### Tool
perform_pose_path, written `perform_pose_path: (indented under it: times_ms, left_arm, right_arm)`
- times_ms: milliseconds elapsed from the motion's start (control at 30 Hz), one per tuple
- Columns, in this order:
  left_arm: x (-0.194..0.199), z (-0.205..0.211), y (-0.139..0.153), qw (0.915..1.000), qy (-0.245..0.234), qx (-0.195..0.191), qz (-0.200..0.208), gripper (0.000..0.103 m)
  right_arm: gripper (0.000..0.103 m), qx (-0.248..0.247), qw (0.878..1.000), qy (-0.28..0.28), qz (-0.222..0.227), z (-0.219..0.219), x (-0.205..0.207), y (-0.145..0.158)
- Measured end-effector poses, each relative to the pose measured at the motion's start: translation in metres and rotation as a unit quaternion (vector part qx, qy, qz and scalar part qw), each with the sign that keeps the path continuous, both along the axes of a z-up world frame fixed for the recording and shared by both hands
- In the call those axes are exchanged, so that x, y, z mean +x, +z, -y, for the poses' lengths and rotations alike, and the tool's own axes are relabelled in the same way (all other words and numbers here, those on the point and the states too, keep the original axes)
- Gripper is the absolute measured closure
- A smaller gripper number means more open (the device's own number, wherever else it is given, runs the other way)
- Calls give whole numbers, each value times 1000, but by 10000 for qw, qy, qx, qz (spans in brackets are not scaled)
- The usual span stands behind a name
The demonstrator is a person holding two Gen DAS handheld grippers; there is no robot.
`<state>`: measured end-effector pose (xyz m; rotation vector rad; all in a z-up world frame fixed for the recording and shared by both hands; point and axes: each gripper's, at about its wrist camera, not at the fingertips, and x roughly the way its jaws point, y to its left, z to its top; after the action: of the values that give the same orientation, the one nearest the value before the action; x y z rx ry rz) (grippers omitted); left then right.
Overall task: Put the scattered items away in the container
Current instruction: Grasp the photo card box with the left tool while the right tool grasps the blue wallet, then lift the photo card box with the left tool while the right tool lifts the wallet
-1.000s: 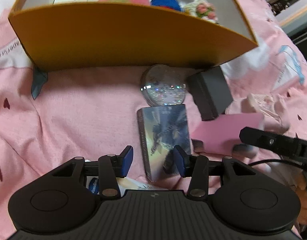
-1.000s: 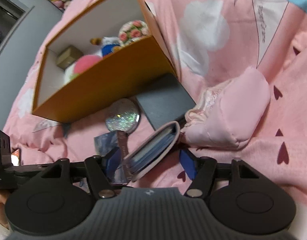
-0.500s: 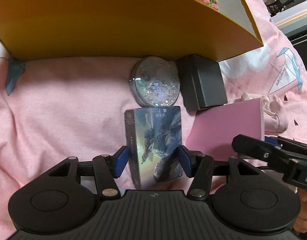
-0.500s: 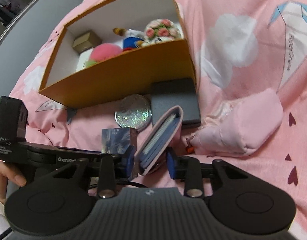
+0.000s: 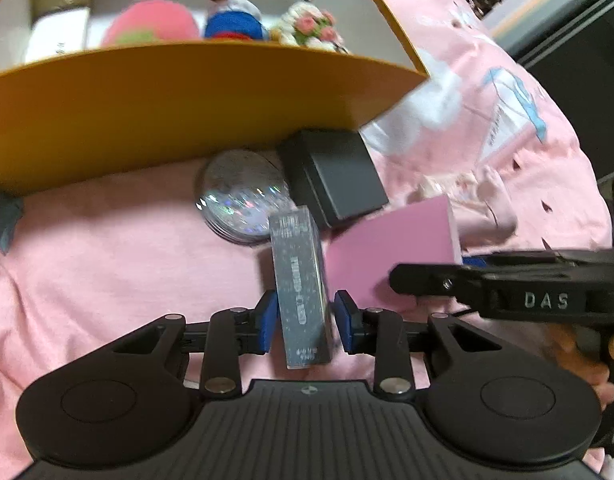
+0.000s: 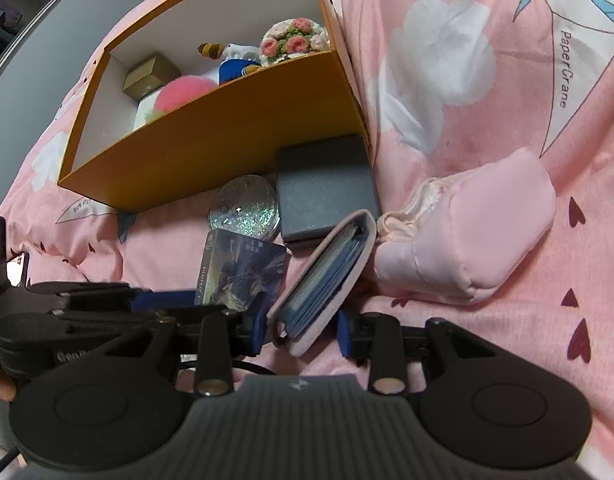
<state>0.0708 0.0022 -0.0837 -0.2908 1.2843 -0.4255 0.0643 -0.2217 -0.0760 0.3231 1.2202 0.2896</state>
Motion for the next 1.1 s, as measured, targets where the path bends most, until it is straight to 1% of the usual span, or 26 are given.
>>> perform_pose_path:
  times_ms: [67,133,233,367,433,467,567,633,767,900,1000,1100]
  left_arm:
    - [-1,5,-9,9997,-114,-35,-225,69]
    - [-2,9,-14,9995,-115,56,-283,73]
    - [-4,7,-11,9997,-32,68,-220,74]
    - [-9,2,-5,9998,141,124,-87,77]
    - [-11,-4,0,9997,228,111,-42,77]
    - [-12,-7,3,9996,278,89,-25,77]
    - [-17,-19,12,9990,442,-4,-3,77]
    - [-21,-26,19,9986,522,0,27,77]
    - [-27,-37,34,9981,600,147,26,77]
    - [-24,-46,47,9973,631,356,-82,77]
    - [-19,-50,52,9969,623,483,-75,77]
    - [-14,-46,51,9972,398,595,-199,77]
  right_arm:
    - [66,7,10000,11,-7,-1,1,-1]
    - [66,3,10000,37,-2,-1,0,-2]
    - [67,-39,9999,102,10,-3,-1,-3]
    - [71,-41,9999,109,111,-2,-3,0]
    - [73,-67,9997,134,212,-3,-5,4]
    - [75,-89,9995,162,268,-4,-6,7]
    - [76,-168,9982,297,501,-6,-9,18]
    - [78,-215,9966,394,692,-7,-13,27]
    - [79,-228,9925,623,1030,-14,-17,44]
    - [83,-226,9860,899,1386,-26,-15,54]
    - [84,-155,9829,1066,1491,-35,-11,53]
    - [84,-84,9811,1193,1519,-43,-8,49]
